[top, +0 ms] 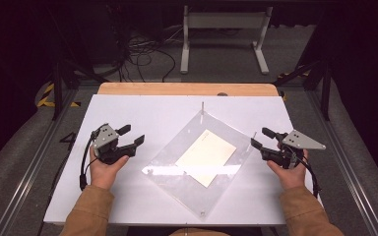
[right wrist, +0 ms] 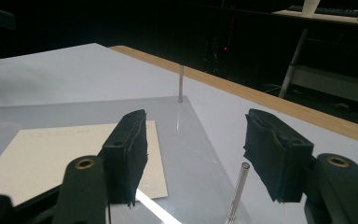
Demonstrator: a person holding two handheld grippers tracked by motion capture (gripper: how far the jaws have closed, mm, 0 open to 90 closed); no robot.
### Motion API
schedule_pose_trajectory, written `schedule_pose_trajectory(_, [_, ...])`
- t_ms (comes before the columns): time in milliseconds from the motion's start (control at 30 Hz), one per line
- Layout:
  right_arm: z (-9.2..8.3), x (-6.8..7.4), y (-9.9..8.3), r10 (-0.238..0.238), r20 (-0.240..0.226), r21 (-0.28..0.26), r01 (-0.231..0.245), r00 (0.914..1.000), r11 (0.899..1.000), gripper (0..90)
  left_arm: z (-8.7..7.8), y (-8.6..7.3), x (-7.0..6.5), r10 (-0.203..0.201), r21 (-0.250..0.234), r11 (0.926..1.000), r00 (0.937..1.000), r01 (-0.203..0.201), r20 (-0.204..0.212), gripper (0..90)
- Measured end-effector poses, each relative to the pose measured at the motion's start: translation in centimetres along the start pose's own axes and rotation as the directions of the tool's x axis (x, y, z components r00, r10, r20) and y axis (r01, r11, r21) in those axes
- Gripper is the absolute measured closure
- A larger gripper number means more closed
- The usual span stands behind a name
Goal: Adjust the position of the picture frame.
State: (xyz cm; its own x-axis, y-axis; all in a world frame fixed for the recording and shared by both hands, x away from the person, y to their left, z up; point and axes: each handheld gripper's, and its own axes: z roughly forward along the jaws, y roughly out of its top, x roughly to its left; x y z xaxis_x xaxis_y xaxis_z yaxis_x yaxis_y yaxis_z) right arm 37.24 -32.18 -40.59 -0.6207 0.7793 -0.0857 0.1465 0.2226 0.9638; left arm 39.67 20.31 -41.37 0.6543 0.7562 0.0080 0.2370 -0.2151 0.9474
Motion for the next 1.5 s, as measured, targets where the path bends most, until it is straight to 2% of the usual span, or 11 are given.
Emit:
schedule_pose_trajectory(333, [-0.3, 0.1, -0.1, -0.003, 0.011, 0.009, 0.003, 0.9999, 1.0, 38.7, 0.1, 0.4, 0.1, -0.017, -0.007, 0.9998, 0.9999, 0.017, -0.001, 32.7])
schedule_pose_trajectory(567, [-0.5, 0.2, 0.0, -0.005, 0.028, 0.025, 0.005, 0.9996, 1.0, 35.8, 1.0, 0.8, -0.1, 0.008, 0.059, 0.9982, 0.9999, -0.008, -0.009, 33.6])
schedule_pose_trajectory(733, [-0.9, 0.6, 0.2, -0.008, 0.043, 0.055, 0.005, 0.9991, 0.998, 32.2, 1.9, 0.7, -0.1, 0.014, 0.142, 0.9898, 0.9993, -0.018, 0.034, 60.2])
schedule_pose_trajectory(900, [-1.2, 0.8, 0.0, -0.012, 0.037, 0.088, 0.009, 0.9992, 0.996, 39.2, 2.6, 0.6, 0.5, -0.024, 0.221, 0.9752, 0.9981, 0.011, 0.057, 87.1])
schedule_pose_trajectory(967, [-1.3, 0.9, 0.0, -0.013, 0.036, 0.093, 0.009, 0.9993, 0.996, 40.9, 2.7, 0.7, 0.6, -0.033, 0.231, 0.9727, 0.9973, 0.017, 0.065, 89.4])
schedule_pose_trajectory(1200, [-1.6, 0.7, -0.2, 0.008, 0.028, 0.159, -0.012, 0.9996, 0.987, 61.9, 4.0, 0.5, 0.5, -0.085, 0.338, 0.9398, 0.9924, 0.051, 0.089, 89.8])
schedule_pose_trajectory(1233, [-1.7, 0.7, -0.2, 0.007, 0.032, 0.169, -0.012, 0.9995, 0.986, 64.3, 4.1, 0.4, 0.7, -0.07, 0.345, 0.9381, 0.9937, 0.036, 0.087, 89.8])
schedule_pose_trajectory(1300, [-1.7, 0.7, -0.2, 0.004, 0.032, 0.176, -0.01, 0.9995, 0.984, 66.4, 4.4, 0.3, 0.6, -0.089, 0.38, 0.924, 0.9913, 0.046, 0.096, 89.8])
schedule_pose_trajectory(1333, [-1.7, 0.7, -0.2, 0.004, 0.032, 0.176, -0.01, 0.9995, 0.984, 66.4, 4.4, 0.3, 0.6, -0.089, 0.38, 0.924, 0.9913, 0.046, 0.096, 89.8])
schedule_pose_trajectory(1467, [-1.5, 0.7, -0.3, 0.013, 0.036, 0.215, -0.02, 0.9993, 0.976, 69.1, 5.1, -0.1, 0.4, -0.096, 0.472, 0.8812, 0.9884, 0.029, 0.118, 89.8])
schedule_pose_trajectory(1500, [-1.5, 0.7, -0.3, 0.013, 0.036, 0.215, -0.02, 0.9993, 0.976, 69.1, 5.1, -0.1, 0.4, -0.096, 0.472, 0.8812, 0.9884, 0.029, 0.118, 89.8])
